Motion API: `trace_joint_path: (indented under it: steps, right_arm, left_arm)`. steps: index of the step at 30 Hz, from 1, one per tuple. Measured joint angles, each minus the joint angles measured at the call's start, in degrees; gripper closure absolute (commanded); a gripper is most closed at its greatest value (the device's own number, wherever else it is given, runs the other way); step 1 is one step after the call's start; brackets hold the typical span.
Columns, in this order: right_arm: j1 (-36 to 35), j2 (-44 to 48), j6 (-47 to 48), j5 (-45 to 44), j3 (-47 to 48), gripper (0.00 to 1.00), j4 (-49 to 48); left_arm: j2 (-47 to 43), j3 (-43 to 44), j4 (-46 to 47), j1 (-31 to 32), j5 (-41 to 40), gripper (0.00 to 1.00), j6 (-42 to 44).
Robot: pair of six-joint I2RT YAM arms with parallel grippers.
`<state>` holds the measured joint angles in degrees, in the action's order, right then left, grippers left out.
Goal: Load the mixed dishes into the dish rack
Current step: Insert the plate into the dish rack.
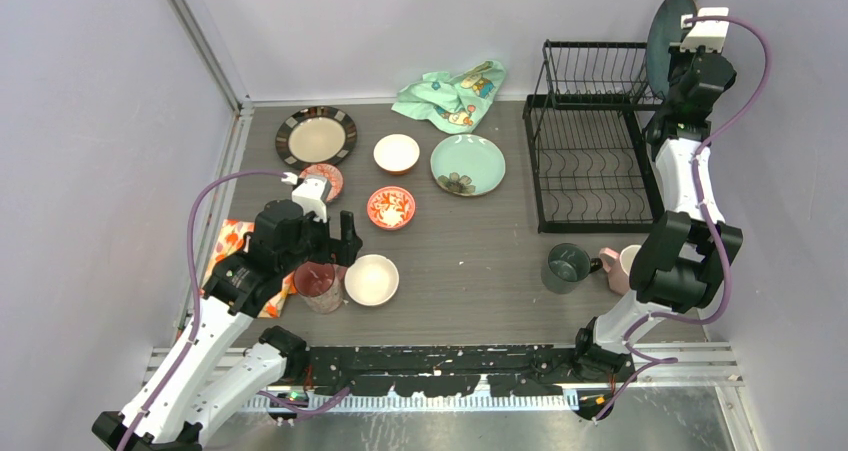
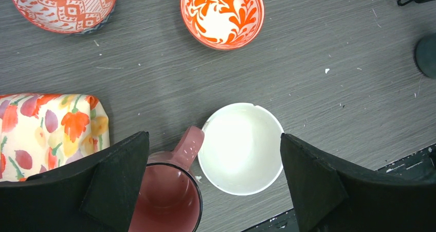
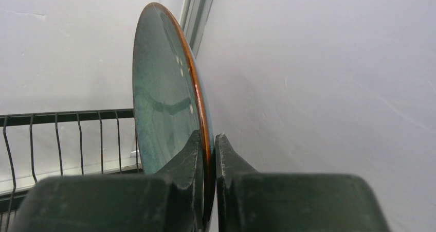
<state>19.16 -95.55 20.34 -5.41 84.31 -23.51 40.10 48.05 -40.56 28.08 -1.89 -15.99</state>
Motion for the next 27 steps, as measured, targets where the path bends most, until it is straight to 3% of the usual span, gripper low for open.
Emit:
trace_joint_path:
  steps: [27]
  right_arm:
    - [-0.35,0.46,0.28,-1.2,-0.52,0.99,-0.09]
  left_arm:
    - [-0.37,0.0,0.0,0.0,0.02,0.0,0.0]
